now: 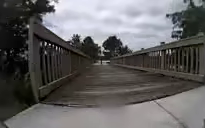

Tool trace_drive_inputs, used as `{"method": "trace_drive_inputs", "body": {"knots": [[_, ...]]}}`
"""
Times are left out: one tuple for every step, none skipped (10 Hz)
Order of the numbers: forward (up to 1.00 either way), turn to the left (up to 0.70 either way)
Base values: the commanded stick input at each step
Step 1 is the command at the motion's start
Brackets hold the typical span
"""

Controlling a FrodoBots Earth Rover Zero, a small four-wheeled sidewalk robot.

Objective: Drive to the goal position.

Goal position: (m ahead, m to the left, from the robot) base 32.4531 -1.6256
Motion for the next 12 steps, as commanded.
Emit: {"method": "trace_drive_inputs", "body": {"knots": [[0.85, 0.0], [0.85, 0.0], [0.85, 0.0], [0.85, 0.0], [0.85, 0.0], [0.85, 0.0], [0.85, 0.0], [0.85, 0.0], [0.85, 0.0], [0.85, 0.0], [0.85, 0.07], [0.85, 0.34]]}}
